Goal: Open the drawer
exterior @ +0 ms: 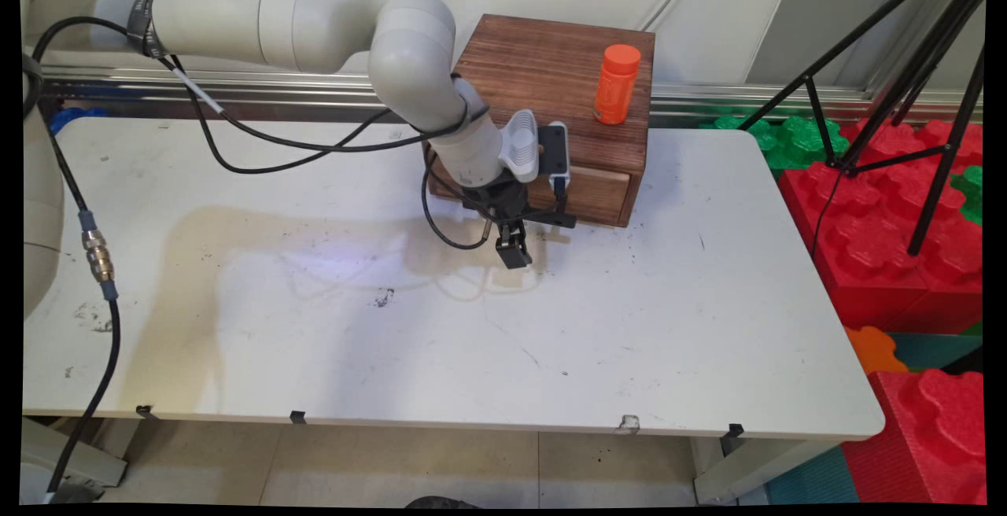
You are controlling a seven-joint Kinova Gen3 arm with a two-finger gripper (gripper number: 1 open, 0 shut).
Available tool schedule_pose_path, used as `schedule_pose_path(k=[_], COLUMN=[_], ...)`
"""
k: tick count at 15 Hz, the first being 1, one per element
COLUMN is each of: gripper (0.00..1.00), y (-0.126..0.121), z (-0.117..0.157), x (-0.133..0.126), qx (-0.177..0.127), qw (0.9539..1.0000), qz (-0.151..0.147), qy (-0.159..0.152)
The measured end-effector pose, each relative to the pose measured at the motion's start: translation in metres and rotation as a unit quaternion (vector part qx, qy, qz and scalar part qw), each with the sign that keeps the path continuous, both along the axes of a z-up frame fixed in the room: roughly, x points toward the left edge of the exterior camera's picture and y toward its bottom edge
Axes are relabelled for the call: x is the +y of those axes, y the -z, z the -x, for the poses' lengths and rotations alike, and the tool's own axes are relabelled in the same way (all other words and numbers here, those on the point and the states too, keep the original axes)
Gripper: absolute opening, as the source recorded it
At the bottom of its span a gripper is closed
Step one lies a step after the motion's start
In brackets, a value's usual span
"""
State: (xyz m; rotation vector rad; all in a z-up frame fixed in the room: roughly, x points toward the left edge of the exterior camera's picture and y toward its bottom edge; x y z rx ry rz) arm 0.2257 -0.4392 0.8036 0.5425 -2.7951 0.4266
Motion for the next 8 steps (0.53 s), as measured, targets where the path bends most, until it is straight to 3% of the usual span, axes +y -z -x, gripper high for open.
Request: schedule_pose_path(k=[8], gripper=[1.0], y=[0.001], z=[0.009], x=[0.016], qx=[0.003], qw=[1.0], qz=[-0.009], qy=[-0.001])
